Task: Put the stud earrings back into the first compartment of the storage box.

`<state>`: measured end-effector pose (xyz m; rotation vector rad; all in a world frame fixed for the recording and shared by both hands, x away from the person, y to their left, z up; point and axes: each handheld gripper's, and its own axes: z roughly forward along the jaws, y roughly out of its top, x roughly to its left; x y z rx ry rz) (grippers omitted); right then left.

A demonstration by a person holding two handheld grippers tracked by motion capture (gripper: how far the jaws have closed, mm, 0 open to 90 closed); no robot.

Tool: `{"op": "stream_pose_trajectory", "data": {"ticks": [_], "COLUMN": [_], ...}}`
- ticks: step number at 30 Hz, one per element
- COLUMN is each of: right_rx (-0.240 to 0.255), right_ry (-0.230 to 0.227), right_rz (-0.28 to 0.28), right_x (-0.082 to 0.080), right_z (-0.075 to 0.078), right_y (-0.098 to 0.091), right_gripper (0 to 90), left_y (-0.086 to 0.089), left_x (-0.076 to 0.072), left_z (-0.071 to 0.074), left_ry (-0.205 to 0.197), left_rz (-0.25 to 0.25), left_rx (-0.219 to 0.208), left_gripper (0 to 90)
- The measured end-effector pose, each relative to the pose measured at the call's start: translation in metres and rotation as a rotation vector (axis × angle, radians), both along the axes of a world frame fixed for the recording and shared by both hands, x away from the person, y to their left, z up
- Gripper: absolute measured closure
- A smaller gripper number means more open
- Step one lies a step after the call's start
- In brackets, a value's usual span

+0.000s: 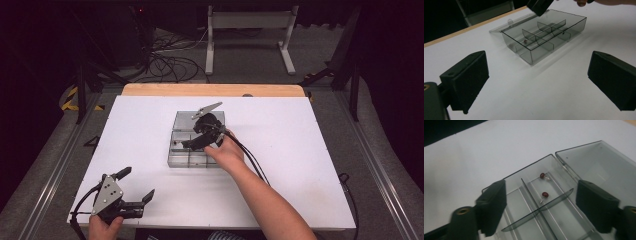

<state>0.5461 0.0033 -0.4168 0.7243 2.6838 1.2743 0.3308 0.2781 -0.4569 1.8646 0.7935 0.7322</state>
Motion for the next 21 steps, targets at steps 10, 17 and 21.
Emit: {"op": "stream_pose_trajectory", "data": {"ticks": [10,17,21], "right_rx": [0.093,0.111,0.121], "right_ry": [-0.08,-0.122,-0.143], "right_rz": [-0.006,-0.029,-0.045], "right_x": [-0.031,-0.05,-0.061], "right_z": [0.036,0.041,0.042], "right_y": [-0.041,-0.074,-0.094], "right_gripper": [9.6,8.1,7.0], "left_y": [-0.001,-0.001,-0.001], "left_x": [0.0,0.0,0.001], "left_z": [0.0,0.0,0.0], "left_ry": [-0.001,-0.001,-0.003], "left_rz": [0.001,0.004,0.005], "left_rx": [0.006,0.005,0.004], "left_gripper": [3.8,3.8,3.8]}}
